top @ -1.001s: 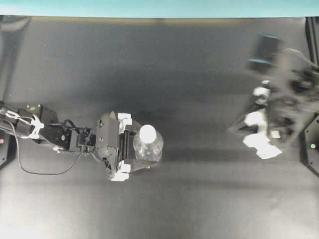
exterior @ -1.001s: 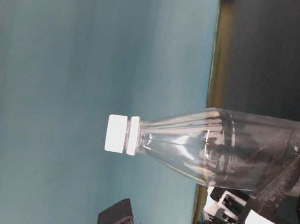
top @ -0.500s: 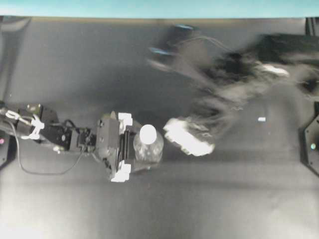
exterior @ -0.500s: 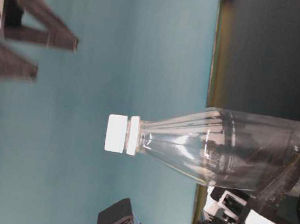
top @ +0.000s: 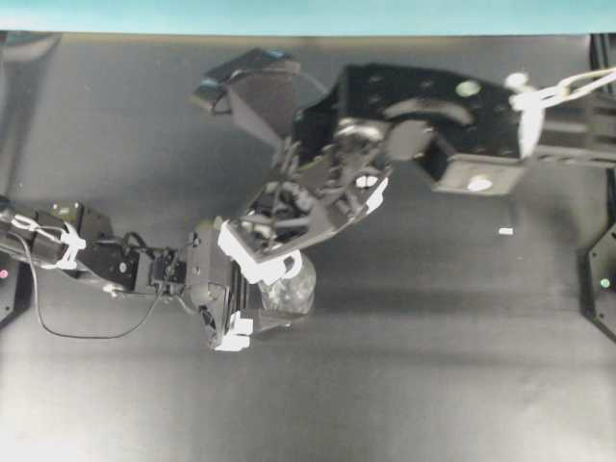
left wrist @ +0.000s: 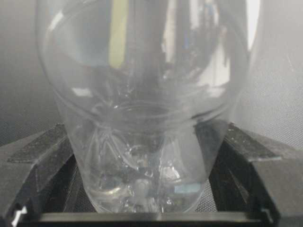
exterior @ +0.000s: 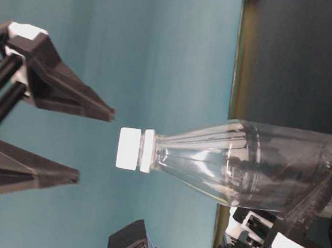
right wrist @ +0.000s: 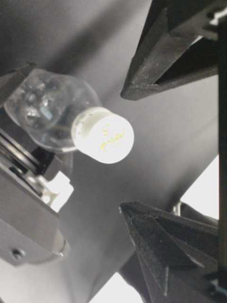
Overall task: Open the bottle cap by holding the bottle with the left arm and twisting the cap with the right arm.
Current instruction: 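Lower the right gripper onto the white cap and close it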
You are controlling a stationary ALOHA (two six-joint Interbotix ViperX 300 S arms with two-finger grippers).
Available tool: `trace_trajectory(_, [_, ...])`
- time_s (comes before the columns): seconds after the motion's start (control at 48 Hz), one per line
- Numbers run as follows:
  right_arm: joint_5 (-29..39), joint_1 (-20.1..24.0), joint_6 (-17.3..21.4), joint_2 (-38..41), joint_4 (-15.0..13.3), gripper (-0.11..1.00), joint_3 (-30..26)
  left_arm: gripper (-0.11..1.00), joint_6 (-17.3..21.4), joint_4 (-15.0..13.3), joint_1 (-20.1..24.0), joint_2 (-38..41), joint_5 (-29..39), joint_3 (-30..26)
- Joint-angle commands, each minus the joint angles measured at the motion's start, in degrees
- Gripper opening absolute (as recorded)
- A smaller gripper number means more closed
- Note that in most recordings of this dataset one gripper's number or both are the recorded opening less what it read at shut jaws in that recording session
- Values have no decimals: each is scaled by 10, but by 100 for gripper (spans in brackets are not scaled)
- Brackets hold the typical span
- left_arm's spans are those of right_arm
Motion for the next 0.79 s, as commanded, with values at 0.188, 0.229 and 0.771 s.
trace_trajectory(0.188, [2, 5, 6, 12, -12, 83, -5, 83, -5, 2, -6, 1, 4, 0])
trace_trajectory(0.229, [2, 6, 7, 14, -12, 82, -6, 83, -5, 2, -6, 1, 4, 0])
trace_trajectory(0.771, [24, 16, -2, 26, -29, 38, -4, 83, -6, 2, -6, 1, 10, 1])
